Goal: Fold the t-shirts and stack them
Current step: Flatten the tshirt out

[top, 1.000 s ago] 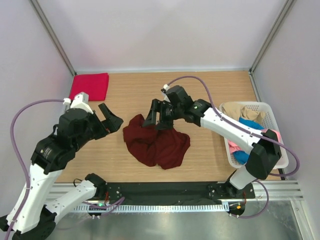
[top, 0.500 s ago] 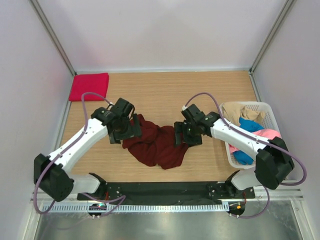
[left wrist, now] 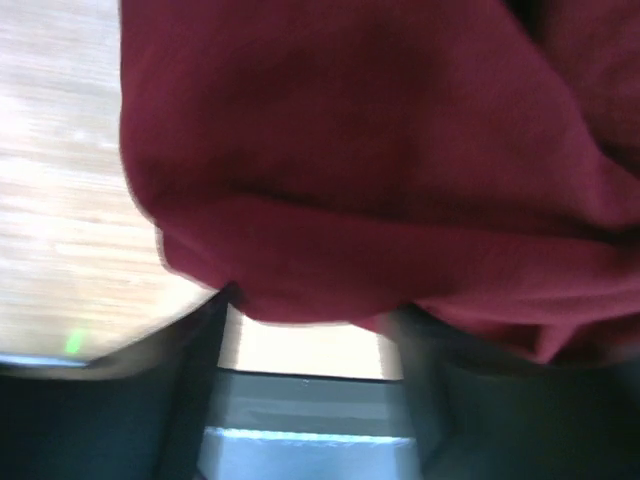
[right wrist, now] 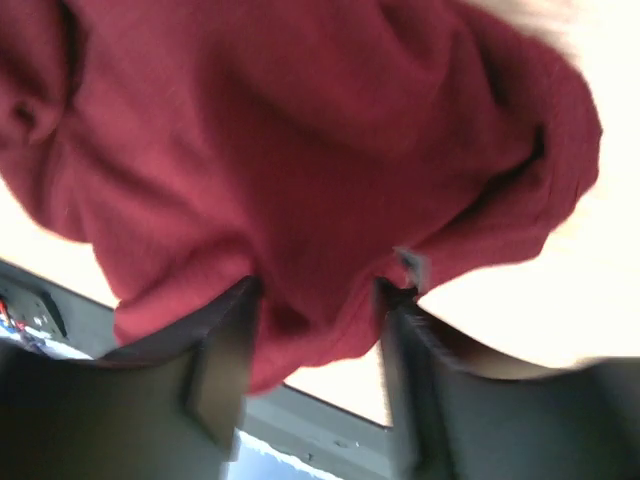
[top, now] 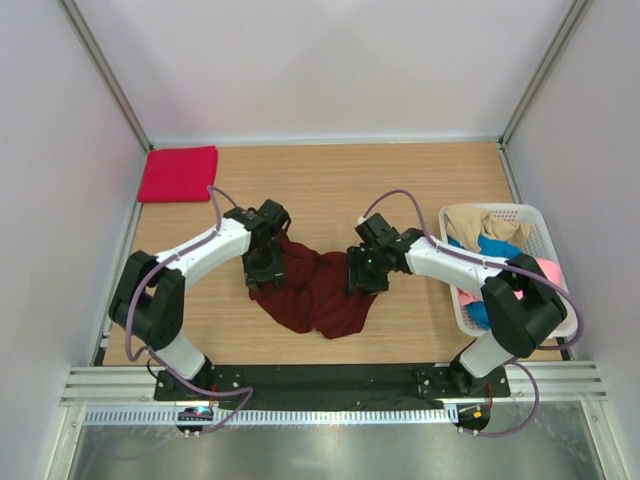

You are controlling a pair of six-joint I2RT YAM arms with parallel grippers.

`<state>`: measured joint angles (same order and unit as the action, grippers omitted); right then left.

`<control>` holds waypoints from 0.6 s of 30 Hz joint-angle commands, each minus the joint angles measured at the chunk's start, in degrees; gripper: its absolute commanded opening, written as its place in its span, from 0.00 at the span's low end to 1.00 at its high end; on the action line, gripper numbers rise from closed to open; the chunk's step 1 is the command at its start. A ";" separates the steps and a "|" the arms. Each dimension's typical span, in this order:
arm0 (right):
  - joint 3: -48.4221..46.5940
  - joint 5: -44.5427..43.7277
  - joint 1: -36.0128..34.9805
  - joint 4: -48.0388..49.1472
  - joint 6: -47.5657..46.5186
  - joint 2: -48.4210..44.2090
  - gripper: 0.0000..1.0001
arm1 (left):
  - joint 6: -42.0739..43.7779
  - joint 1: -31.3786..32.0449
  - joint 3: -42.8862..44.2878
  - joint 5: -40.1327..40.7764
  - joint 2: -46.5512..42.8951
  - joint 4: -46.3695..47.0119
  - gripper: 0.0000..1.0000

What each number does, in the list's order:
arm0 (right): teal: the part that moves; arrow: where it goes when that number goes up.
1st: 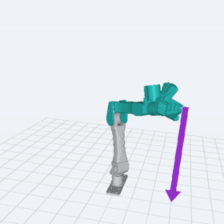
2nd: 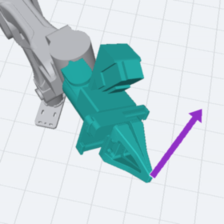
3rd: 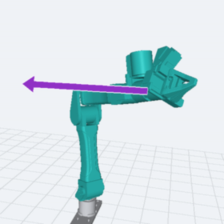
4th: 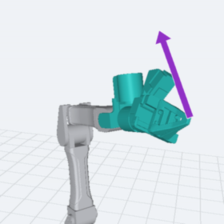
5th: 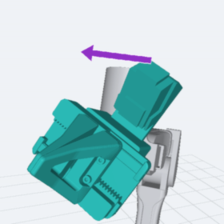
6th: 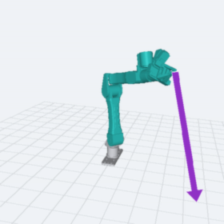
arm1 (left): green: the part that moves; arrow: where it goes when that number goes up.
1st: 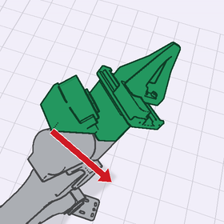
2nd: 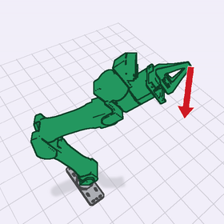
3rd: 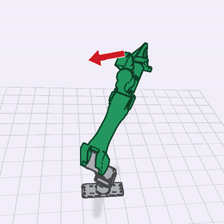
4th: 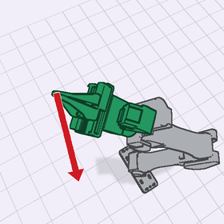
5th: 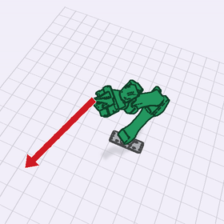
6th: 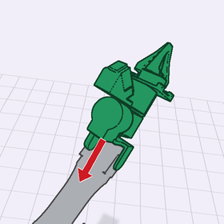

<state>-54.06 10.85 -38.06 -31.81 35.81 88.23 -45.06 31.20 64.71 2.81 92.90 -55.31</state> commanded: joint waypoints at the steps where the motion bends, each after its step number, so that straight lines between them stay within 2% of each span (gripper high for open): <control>1: -2.09 -0.74 1.06 3.60 -0.30 2.03 0.52 | 1.11 -0.70 1.39 0.26 -0.97 2.66 0.44; 2: -2.45 -0.83 1.41 3.51 -0.48 2.73 0.42 | 1.29 -0.96 1.56 0.44 -1.40 2.66 0.35; 3: -2.71 -0.92 2.63 2.99 -0.83 3.00 0.25 | 1.55 -1.05 1.82 0.70 -1.58 2.66 0.27; 4: -3.85 -0.92 3.25 2.55 -1.70 3.00 0.15 | 2.16 -1.84 3.04 1.49 -1.58 2.14 0.08; 5: -4.73 -1.18 4.22 1.85 -2.41 2.92 0.07 | 2.43 -2.37 3.93 1.85 -1.85 1.44 0.00; 6: -6.04 -1.88 5.79 -0.77 -3.37 2.83 0.01 | 2.87 -2.89 5.07 2.28 -2.02 0.74 0.00; 9: -13.94 -6.71 8.00 -7.35 -7.77 1.25 0.01 | 4.62 -5.09 11.82 4.92 -3.95 -2.25 0.00; 16: -41.08 -17.18 10.29 -19.24 -16.21 -0.07 0.01 | 6.56 -9.22 31.78 13.35 -10.27 -8.84 0.00; 18: -43.75 -18.23 10.20 -22.22 -17.61 -0.86 0.01 | 5.87 -9.23 34.07 15.98 -12.03 -10.77 0.00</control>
<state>-92.33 -2.15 -27.64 -46.92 23.29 91.11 -39.88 22.33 94.32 11.90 86.30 -60.82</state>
